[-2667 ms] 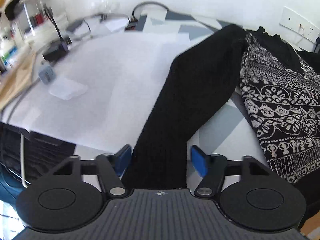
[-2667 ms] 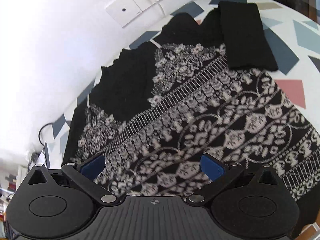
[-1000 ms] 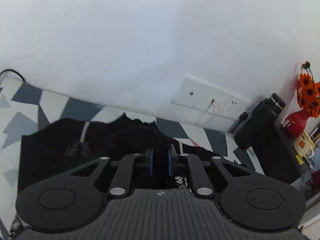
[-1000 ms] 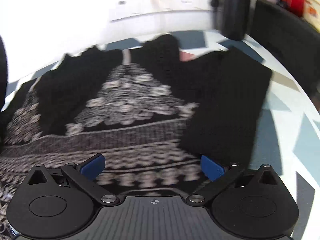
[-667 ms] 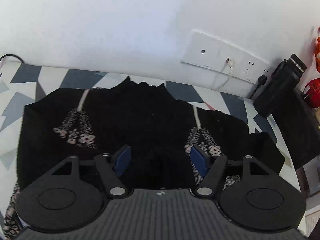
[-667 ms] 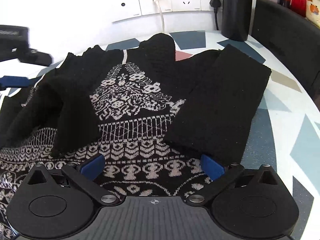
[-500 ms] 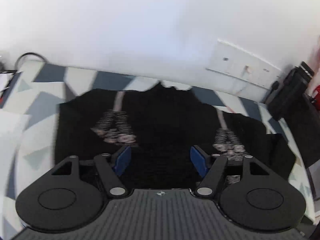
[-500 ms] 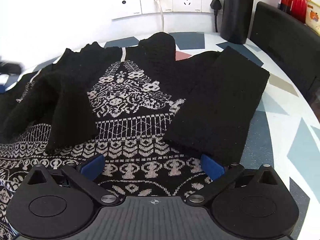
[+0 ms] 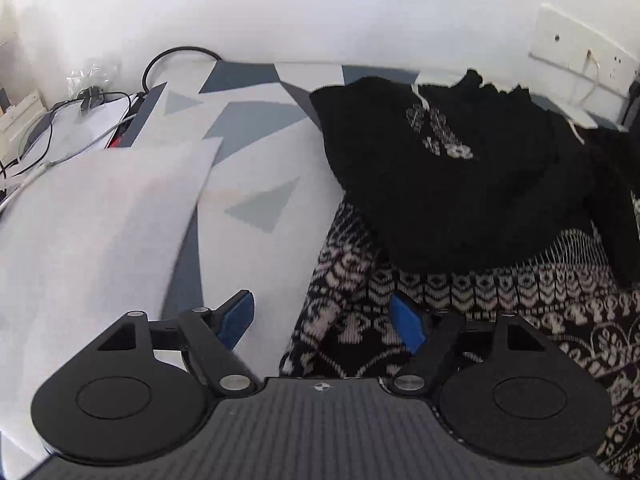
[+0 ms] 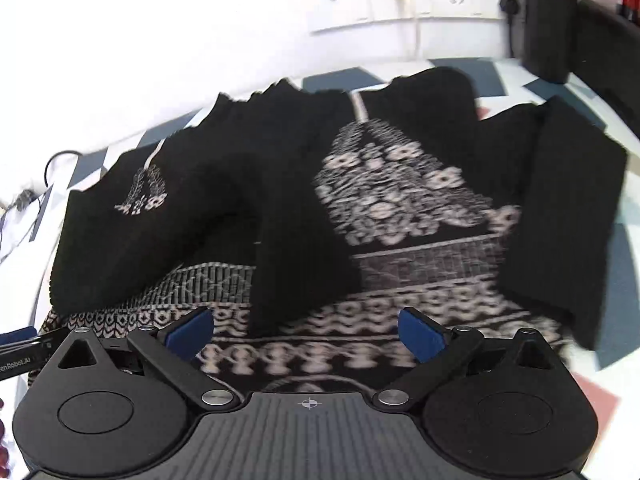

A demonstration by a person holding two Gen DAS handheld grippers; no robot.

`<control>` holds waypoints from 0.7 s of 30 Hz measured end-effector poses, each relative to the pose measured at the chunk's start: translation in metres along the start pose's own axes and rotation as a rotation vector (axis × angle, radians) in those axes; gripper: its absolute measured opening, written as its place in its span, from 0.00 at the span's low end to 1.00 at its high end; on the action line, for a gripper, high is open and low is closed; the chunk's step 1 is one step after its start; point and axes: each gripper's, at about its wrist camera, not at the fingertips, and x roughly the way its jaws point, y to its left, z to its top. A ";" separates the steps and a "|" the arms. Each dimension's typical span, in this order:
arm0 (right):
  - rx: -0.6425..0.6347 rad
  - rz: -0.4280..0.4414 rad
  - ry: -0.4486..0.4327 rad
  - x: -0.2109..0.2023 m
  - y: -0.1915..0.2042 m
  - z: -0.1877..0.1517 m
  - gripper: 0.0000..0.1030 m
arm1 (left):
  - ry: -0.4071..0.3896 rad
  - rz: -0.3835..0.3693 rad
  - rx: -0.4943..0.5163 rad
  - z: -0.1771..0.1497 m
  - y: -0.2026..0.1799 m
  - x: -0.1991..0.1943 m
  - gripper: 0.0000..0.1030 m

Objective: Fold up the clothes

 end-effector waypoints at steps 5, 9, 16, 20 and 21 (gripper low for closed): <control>-0.043 -0.142 -0.032 0.012 0.014 0.009 0.46 | -0.074 0.029 0.109 0.006 -0.012 0.009 0.85; 0.030 -0.181 -0.105 0.002 0.003 0.031 0.16 | -0.140 0.065 0.159 0.011 -0.014 0.016 0.84; 0.227 -0.268 -0.197 -0.015 -0.050 0.048 0.07 | -0.164 0.157 0.007 0.019 0.040 0.019 0.79; 0.252 -0.262 -0.130 -0.009 -0.061 0.040 0.09 | -0.165 0.165 0.038 0.016 0.039 0.020 0.82; 0.259 -0.270 -0.116 -0.007 -0.063 0.037 0.13 | -0.174 0.168 0.057 0.017 0.035 0.018 0.82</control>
